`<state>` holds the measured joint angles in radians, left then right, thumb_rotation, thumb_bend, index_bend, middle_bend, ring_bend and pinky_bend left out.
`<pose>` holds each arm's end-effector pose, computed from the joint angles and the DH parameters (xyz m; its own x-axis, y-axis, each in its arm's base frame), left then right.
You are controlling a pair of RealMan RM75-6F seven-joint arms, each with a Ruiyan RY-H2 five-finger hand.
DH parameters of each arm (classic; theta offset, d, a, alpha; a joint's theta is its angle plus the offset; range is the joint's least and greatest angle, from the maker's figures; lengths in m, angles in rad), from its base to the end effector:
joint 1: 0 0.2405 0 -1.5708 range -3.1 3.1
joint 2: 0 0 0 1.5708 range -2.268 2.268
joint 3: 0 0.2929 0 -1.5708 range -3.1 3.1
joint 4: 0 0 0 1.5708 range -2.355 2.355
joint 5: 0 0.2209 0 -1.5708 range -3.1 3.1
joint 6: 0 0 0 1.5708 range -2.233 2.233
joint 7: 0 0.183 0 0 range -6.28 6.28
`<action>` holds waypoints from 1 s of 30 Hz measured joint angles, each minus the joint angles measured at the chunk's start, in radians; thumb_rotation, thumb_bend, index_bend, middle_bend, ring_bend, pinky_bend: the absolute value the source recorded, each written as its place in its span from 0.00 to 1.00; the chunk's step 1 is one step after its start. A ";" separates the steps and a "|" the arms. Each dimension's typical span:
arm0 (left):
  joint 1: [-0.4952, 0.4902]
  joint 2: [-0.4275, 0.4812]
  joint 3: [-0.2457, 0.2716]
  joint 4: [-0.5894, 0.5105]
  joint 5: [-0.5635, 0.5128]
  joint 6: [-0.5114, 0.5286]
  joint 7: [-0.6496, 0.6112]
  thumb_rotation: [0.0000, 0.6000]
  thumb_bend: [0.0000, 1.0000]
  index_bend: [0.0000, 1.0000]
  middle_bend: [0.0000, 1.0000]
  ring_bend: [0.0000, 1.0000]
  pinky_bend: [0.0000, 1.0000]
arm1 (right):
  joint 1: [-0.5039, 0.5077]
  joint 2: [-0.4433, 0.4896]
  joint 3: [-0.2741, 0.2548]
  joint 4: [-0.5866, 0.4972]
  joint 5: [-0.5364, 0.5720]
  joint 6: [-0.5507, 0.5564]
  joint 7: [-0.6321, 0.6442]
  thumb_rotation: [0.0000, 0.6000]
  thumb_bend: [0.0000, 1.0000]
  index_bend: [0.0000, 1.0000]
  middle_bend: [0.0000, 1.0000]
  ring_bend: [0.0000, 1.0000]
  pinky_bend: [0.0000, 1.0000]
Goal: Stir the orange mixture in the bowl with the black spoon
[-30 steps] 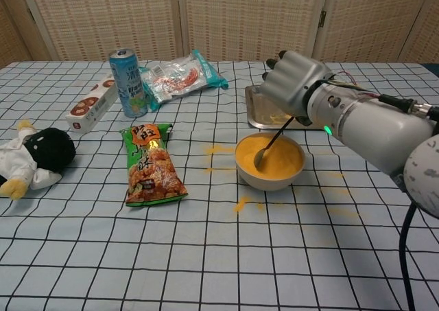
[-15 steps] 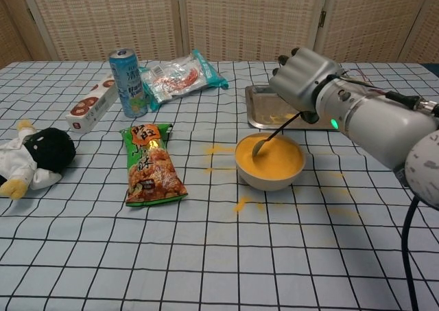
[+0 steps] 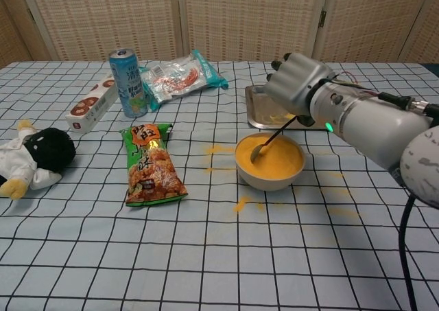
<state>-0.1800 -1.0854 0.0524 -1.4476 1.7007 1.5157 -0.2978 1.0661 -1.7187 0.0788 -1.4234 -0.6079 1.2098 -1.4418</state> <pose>-0.3397 0.2334 0.1660 0.3301 0.0838 0.9402 0.9165 -0.2669 -0.2980 -0.1052 -0.4347 -0.0799 0.9812 0.0512 0.1859 -0.1596 -0.3255 0.9320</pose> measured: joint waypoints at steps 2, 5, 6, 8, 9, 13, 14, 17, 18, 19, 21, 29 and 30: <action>0.000 0.000 0.001 0.000 0.002 0.001 0.004 1.00 0.49 0.00 0.00 0.00 0.20 | 0.000 0.028 -0.006 -0.050 0.006 0.013 -0.028 1.00 0.55 0.88 0.14 0.00 0.10; 0.002 -0.004 0.002 -0.002 0.006 0.005 0.020 1.00 0.49 0.00 0.00 0.00 0.20 | 0.001 0.072 -0.018 -0.131 0.021 0.030 -0.069 1.00 0.55 0.88 0.14 0.00 0.10; 0.004 -0.005 0.002 -0.005 0.008 0.007 0.027 1.00 0.49 0.00 0.00 0.00 0.20 | 0.001 0.085 -0.021 -0.154 0.026 0.036 -0.080 1.00 0.55 0.88 0.14 0.00 0.10; 0.006 -0.006 0.004 -0.008 0.013 0.011 0.034 1.00 0.49 0.00 0.00 0.00 0.20 | 0.000 0.114 -0.029 -0.203 0.036 0.052 -0.099 1.00 0.55 0.88 0.14 0.00 0.10; 0.006 -0.006 0.005 -0.009 0.015 0.013 0.036 1.00 0.49 0.00 0.00 0.00 0.20 | 0.000 0.127 -0.032 -0.220 0.040 0.060 -0.104 1.00 0.55 0.88 0.14 0.00 0.10; 0.009 -0.007 0.006 -0.014 0.021 0.021 0.043 1.00 0.49 0.00 0.00 0.00 0.20 | -0.010 0.150 -0.032 -0.244 0.029 0.088 -0.082 1.00 0.55 0.88 0.14 0.00 0.11; 0.010 -0.007 0.006 -0.013 0.023 0.023 0.043 1.00 0.49 0.00 0.00 0.00 0.20 | -0.014 0.150 -0.030 -0.242 0.019 0.093 -0.066 1.00 0.55 0.88 0.14 0.00 0.11; 0.011 -0.007 0.007 -0.012 0.025 0.025 0.041 1.00 0.49 0.00 0.00 0.00 0.20 | -0.029 0.147 -0.022 -0.223 -0.020 0.112 0.000 1.00 0.55 0.87 0.14 0.00 0.11; 0.011 -0.007 0.007 -0.011 0.025 0.026 0.041 1.00 0.49 0.00 0.00 0.00 0.20 | -0.034 0.145 -0.019 -0.216 -0.032 0.117 0.017 1.00 0.55 0.86 0.14 0.00 0.11; 0.011 -0.007 0.007 -0.011 0.025 0.026 0.040 1.00 0.49 0.00 0.00 0.00 0.20 | -0.039 0.142 -0.015 -0.204 -0.045 0.123 0.036 1.00 0.55 0.85 0.14 0.00 0.11; 0.010 -0.007 0.007 -0.010 0.025 0.025 0.038 1.00 0.49 0.00 0.00 0.00 0.20 | -0.047 0.132 -0.005 -0.177 -0.052 0.127 0.068 1.00 0.55 0.84 0.14 0.00 0.11; 0.003 -0.009 0.001 -0.010 0.003 0.001 0.037 1.00 0.49 0.00 0.00 0.00 0.20 | -0.049 0.004 0.067 0.196 -0.048 0.023 0.241 1.00 0.55 0.83 0.14 0.00 0.11; 0.001 -0.009 0.000 -0.010 -0.002 -0.006 0.037 1.00 0.49 0.00 0.00 0.00 0.20 | -0.045 -0.016 0.076 0.259 -0.048 0.003 0.261 1.00 0.55 0.82 0.14 0.00 0.11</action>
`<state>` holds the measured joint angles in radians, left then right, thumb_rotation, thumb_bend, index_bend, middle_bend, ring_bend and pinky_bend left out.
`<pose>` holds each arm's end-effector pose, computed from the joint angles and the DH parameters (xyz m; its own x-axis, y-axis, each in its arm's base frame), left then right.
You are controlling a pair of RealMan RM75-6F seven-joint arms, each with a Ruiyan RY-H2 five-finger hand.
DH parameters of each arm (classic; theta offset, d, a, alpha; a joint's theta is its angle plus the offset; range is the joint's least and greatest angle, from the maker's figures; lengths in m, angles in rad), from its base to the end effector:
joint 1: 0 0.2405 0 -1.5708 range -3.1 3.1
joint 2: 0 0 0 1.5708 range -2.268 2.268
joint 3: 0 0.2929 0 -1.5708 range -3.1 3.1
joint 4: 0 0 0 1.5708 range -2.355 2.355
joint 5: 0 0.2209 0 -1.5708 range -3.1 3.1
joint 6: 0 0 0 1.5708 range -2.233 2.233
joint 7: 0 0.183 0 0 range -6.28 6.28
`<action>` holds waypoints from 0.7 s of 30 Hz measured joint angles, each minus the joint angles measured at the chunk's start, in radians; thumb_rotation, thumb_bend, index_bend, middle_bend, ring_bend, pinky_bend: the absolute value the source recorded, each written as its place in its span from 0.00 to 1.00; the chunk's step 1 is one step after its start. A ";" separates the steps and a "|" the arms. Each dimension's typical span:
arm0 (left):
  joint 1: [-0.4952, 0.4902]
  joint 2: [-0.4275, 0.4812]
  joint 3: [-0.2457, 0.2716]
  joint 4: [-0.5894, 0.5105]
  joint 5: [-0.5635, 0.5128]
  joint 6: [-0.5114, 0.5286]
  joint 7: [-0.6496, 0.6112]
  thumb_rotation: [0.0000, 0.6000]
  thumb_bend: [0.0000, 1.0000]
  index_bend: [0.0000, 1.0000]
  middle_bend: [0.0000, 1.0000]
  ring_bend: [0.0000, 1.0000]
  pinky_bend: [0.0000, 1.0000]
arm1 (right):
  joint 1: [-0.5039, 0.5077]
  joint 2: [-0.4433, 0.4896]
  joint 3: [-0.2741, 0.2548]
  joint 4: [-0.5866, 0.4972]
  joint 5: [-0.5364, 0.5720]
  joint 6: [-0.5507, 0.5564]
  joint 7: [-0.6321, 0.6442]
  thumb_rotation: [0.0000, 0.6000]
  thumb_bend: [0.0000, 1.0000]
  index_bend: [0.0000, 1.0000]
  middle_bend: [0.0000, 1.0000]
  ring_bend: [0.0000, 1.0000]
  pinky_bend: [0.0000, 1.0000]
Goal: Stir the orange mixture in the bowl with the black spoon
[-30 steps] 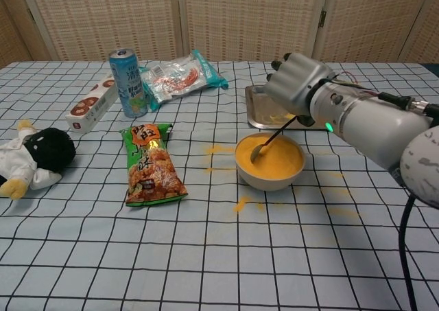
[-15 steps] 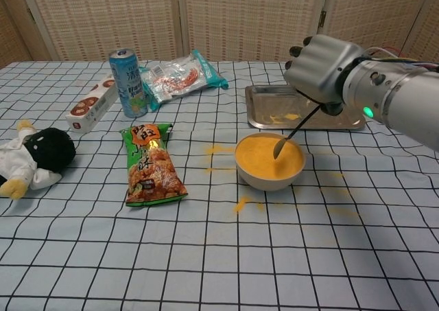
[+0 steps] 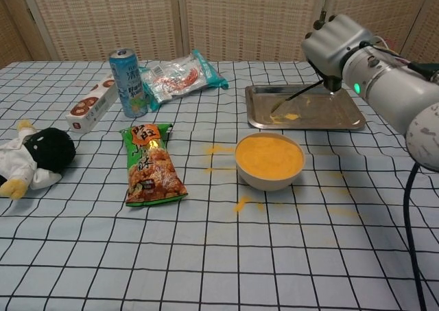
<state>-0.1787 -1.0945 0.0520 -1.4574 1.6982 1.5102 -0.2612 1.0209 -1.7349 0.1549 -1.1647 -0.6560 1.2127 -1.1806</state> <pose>-0.3382 0.2326 0.1610 0.3468 0.0816 0.9344 0.9112 -0.2656 -0.3150 -0.1418 -0.4904 -0.0332 0.9333 0.0264 0.3582 -0.3546 -0.0905 0.9306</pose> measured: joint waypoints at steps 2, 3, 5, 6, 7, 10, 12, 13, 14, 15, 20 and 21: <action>-0.003 0.000 -0.002 0.000 -0.007 -0.009 0.000 1.00 0.49 0.00 0.00 0.00 0.20 | 0.010 -0.051 0.019 0.155 -0.003 -0.052 0.046 1.00 0.55 0.80 0.14 0.00 0.11; -0.005 0.000 -0.003 0.001 -0.011 -0.015 0.000 1.00 0.49 0.00 0.00 0.00 0.20 | 0.016 -0.075 0.027 0.224 -0.005 -0.076 0.065 1.00 0.55 0.79 0.14 0.00 0.11; -0.008 -0.001 -0.005 0.001 -0.017 -0.023 0.002 1.00 0.49 0.00 0.00 0.00 0.20 | 0.033 -0.140 0.050 0.410 -0.010 -0.149 0.121 1.00 0.55 0.69 0.14 0.00 0.11; -0.009 -0.002 -0.007 0.002 -0.022 -0.028 0.003 1.00 0.49 0.00 0.00 0.00 0.20 | 0.038 -0.157 0.057 0.455 -0.011 -0.169 0.136 1.00 0.55 0.63 0.14 0.00 0.11; -0.010 -0.003 -0.008 0.002 -0.026 -0.032 0.003 1.00 0.49 0.00 0.00 0.00 0.20 | 0.048 -0.192 0.071 0.544 -0.014 -0.213 0.167 1.00 0.54 0.49 0.14 0.00 0.11; -0.014 -0.005 -0.012 0.003 -0.040 -0.046 0.005 1.00 0.49 0.00 0.00 0.00 0.20 | 0.075 -0.276 0.108 0.736 -0.023 -0.327 0.243 1.00 0.38 0.05 0.04 0.00 0.07; -0.018 -0.006 -0.015 0.003 -0.046 -0.055 0.007 1.00 0.49 0.00 0.00 0.00 0.20 | 0.089 -0.311 0.136 0.814 -0.021 -0.403 0.272 1.00 0.27 0.00 0.00 0.00 0.05; -0.020 -0.006 -0.016 0.002 -0.047 -0.058 0.009 1.00 0.49 0.00 0.00 0.00 0.20 | 0.098 -0.328 0.157 0.845 -0.018 -0.453 0.282 1.00 0.24 0.00 0.00 0.00 0.05; -0.021 -0.005 -0.016 0.000 -0.048 -0.060 0.011 1.00 0.49 0.00 0.00 0.00 0.20 | 0.103 -0.337 0.176 0.858 -0.016 -0.486 0.289 1.00 0.21 0.00 0.00 0.00 0.04; -0.021 -0.006 -0.015 -0.001 -0.048 -0.061 0.014 1.00 0.49 0.00 0.00 0.00 0.20 | 0.106 -0.341 0.195 0.864 -0.016 -0.512 0.295 1.00 0.19 0.00 0.00 0.00 0.04; -0.018 -0.007 -0.014 -0.002 -0.044 -0.055 0.020 1.00 0.49 0.00 0.00 0.00 0.20 | 0.083 -0.305 0.228 0.777 -0.031 -0.509 0.327 1.00 0.16 0.00 0.00 0.00 0.02; -0.017 -0.007 -0.014 -0.002 -0.043 -0.052 0.022 1.00 0.49 0.00 0.00 0.00 0.20 | 0.071 -0.288 0.227 0.741 -0.038 -0.490 0.333 1.00 0.16 0.00 0.00 0.00 0.02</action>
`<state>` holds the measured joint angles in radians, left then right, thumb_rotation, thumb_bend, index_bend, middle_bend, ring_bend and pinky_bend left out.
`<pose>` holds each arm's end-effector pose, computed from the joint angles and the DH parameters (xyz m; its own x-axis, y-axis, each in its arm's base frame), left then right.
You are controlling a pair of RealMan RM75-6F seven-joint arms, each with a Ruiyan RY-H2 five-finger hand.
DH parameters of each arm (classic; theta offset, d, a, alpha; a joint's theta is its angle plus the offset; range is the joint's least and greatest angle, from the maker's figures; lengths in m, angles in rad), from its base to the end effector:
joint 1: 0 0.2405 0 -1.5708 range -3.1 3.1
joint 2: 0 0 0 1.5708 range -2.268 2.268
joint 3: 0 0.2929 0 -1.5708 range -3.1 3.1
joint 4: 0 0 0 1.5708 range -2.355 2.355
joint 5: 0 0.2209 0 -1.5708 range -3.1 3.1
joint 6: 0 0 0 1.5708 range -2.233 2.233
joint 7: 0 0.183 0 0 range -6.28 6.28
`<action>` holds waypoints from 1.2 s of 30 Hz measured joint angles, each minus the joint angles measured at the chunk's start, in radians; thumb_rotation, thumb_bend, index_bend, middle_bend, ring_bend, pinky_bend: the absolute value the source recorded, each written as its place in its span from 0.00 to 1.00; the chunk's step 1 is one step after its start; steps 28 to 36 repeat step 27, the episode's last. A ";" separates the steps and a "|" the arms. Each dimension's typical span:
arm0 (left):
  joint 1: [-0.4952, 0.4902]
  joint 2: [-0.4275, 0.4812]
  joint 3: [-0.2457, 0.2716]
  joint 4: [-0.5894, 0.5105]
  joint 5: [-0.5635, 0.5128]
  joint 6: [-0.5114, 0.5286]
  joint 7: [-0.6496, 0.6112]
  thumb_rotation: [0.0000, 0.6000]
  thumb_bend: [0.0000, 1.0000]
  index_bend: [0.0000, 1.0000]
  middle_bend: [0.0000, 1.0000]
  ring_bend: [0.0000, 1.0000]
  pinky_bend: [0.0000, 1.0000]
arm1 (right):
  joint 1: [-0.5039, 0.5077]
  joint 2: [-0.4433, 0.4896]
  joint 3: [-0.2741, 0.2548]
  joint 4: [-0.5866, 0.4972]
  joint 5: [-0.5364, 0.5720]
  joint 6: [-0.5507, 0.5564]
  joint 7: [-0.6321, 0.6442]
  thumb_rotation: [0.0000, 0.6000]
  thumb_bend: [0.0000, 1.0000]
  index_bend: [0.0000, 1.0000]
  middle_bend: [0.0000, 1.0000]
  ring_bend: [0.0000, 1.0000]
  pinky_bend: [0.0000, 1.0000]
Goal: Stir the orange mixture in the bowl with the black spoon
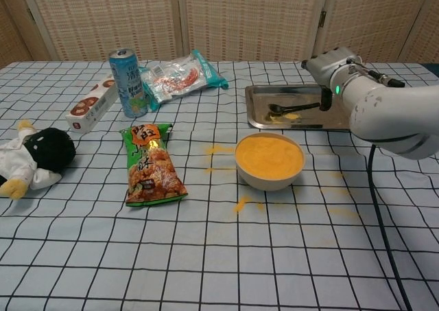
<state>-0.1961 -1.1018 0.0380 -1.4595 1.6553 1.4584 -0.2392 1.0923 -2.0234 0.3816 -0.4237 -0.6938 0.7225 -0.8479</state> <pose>-0.3430 0.2434 0.1566 0.3629 0.0970 0.9268 0.9135 -0.2332 -0.3333 -0.1821 -0.5575 -0.0733 0.8043 -0.1778 0.5669 -0.5790 -0.0205 0.8151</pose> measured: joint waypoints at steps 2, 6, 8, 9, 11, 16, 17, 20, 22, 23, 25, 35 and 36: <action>0.001 0.000 0.000 -0.001 0.002 0.004 0.005 1.00 0.49 0.00 0.00 0.00 0.20 | -0.035 0.048 -0.006 -0.109 -0.021 0.054 0.013 1.00 0.16 0.00 0.00 0.00 0.02; 0.006 -0.004 -0.002 -0.002 0.000 0.010 0.022 1.00 0.49 0.00 0.00 0.00 0.20 | -0.127 0.174 -0.034 -0.408 -0.073 0.176 0.036 1.00 0.16 0.00 0.00 0.00 0.01; 0.008 -0.006 -0.003 -0.003 -0.001 0.014 0.032 1.00 0.49 0.00 0.00 0.00 0.20 | -0.192 0.256 -0.058 -0.607 -0.112 0.251 0.056 1.00 0.16 0.00 0.00 0.00 0.00; 0.010 -0.008 -0.004 -0.005 -0.002 0.018 0.041 1.00 0.49 0.00 0.00 0.00 0.20 | -0.223 0.294 -0.072 -0.695 -0.132 0.285 0.067 1.00 0.16 0.00 0.00 0.00 0.00; 0.014 -0.011 -0.008 -0.007 -0.004 0.028 0.054 1.00 0.49 0.00 0.00 0.00 0.20 | -0.307 0.389 -0.116 -0.898 -0.191 0.371 0.103 1.00 0.16 0.00 0.00 0.00 0.00; 0.027 -0.029 -0.019 -0.009 -0.006 0.061 0.102 1.00 0.49 0.00 0.00 0.00 0.20 | -0.566 0.590 -0.255 -1.241 -0.403 0.620 0.243 1.00 0.16 0.00 0.00 0.00 0.00; 0.029 -0.033 -0.021 -0.010 -0.006 0.064 0.112 1.00 0.49 0.00 0.00 0.00 0.20 | -0.601 0.604 -0.272 -1.272 -0.434 0.654 0.270 1.00 0.16 0.00 0.00 0.00 0.00; 0.034 -0.044 -0.025 -0.015 -0.009 0.070 0.147 1.00 0.49 0.00 0.00 0.00 0.20 | -0.681 0.622 -0.322 -1.310 -0.512 0.743 0.358 1.00 0.16 0.00 0.00 0.00 0.00; 0.035 -0.051 -0.030 -0.019 -0.016 0.070 0.168 1.00 0.49 0.00 0.00 0.00 0.20 | -0.736 0.629 -0.352 -1.278 -0.560 0.803 0.418 1.00 0.16 0.00 0.00 0.00 0.00; 0.035 -0.054 -0.032 -0.020 -0.020 0.069 0.176 1.00 0.49 0.00 0.00 0.00 0.20 | -0.760 0.633 -0.364 -1.252 -0.579 0.826 0.442 1.00 0.17 0.00 0.00 0.00 0.00; 0.032 -0.063 -0.040 -0.019 -0.024 0.067 0.189 1.00 0.49 0.00 0.00 0.00 0.20 | -0.803 0.645 -0.383 -1.181 -0.615 0.866 0.486 1.00 0.17 0.00 0.00 0.00 0.00; 0.028 -0.070 -0.045 -0.018 -0.024 0.066 0.197 1.00 0.49 0.00 0.00 0.00 0.20 | -0.834 0.657 -0.393 -1.131 -0.644 0.898 0.522 1.00 0.17 0.00 0.00 0.00 0.00; 0.028 -0.070 -0.045 -0.018 -0.024 0.066 0.197 1.00 0.49 0.00 0.00 0.00 0.20 | -0.834 0.657 -0.393 -1.131 -0.644 0.898 0.522 1.00 0.17 0.00 0.00 0.00 0.00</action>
